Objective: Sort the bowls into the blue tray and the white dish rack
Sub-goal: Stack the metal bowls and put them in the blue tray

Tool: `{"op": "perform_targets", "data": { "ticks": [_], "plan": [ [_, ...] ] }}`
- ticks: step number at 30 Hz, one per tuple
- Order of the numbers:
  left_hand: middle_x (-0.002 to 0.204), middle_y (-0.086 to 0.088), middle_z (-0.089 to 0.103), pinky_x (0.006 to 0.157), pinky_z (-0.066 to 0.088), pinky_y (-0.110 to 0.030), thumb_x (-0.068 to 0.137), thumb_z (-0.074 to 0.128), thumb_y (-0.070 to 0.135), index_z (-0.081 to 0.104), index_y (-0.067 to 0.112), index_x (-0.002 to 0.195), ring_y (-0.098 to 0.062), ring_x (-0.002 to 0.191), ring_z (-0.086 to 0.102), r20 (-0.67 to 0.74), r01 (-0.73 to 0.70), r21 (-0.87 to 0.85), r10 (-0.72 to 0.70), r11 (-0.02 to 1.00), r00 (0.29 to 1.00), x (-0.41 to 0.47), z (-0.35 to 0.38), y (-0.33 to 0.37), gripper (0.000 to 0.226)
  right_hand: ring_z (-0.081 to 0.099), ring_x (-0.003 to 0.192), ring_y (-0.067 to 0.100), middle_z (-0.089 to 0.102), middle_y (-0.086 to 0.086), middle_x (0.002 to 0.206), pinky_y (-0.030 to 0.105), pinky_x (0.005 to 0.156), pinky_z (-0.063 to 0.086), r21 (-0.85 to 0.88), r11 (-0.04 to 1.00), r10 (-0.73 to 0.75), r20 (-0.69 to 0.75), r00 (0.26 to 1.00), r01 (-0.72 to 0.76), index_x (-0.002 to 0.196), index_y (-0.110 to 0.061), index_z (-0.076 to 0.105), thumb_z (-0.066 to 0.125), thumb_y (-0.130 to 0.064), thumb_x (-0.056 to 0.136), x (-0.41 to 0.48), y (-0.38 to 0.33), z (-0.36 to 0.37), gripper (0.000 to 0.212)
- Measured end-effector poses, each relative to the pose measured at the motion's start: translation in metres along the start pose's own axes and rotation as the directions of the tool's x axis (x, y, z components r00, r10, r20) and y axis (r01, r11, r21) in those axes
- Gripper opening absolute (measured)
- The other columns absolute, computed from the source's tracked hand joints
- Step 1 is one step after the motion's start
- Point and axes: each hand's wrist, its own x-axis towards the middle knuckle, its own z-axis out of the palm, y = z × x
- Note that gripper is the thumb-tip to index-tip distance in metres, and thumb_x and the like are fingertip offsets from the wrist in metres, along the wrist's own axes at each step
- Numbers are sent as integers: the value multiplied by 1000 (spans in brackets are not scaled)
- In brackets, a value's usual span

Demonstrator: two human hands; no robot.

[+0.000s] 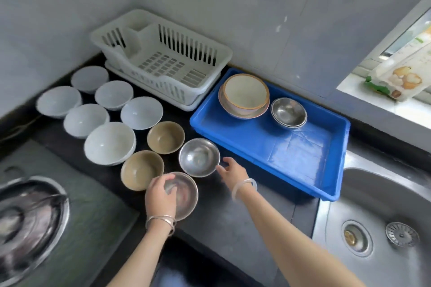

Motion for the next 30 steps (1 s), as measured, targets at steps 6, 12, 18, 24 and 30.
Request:
{"op": "perform_targets", "data": {
  "ticks": [6,12,18,24,30],
  "plan": [
    [106,-13,61,88,47,-43,70,60,-13,66,9,101,-34,98,59,-194,55,-48,-64,997,979,-15,-12,-33,39,70,79,27,68,11,97,36,68,61,181,973,138,52,989,-146,109,-15,52,54,-24,91,13,-16,20,20],
    [94,-2,65,79,47,-31,78,58,-3,62,16,100,-24,85,62,-127,235,-277,-278,932,952,-15,-11,-41,30,70,62,14,63,1,84,26,64,60,349,930,122,7,993,-116,101,-21,54,47,-9,92,5,-17,14,17],
    [93,-3,66,80,45,-27,79,59,-2,64,13,99,-20,81,61,-5,284,-319,-301,904,954,-12,-3,-42,25,69,58,13,67,5,84,21,57,57,337,941,15,-92,996,17,83,-23,58,46,-7,87,-23,-18,-7,21],
    [93,-7,68,83,53,-36,87,58,10,63,19,90,-23,88,65,233,357,-426,-281,831,931,-6,11,-29,10,67,62,12,68,7,79,13,49,50,126,988,-82,-39,996,86,96,-15,59,51,-12,88,-49,-15,-18,11],
    [85,-5,65,63,50,-26,97,40,16,62,11,89,-16,78,61,408,521,-591,-329,616,852,-2,15,-11,24,64,54,8,66,2,70,15,50,45,-105,991,-84,18,996,85,91,-16,53,50,-15,86,-59,-2,-16,6]
  ]
}}
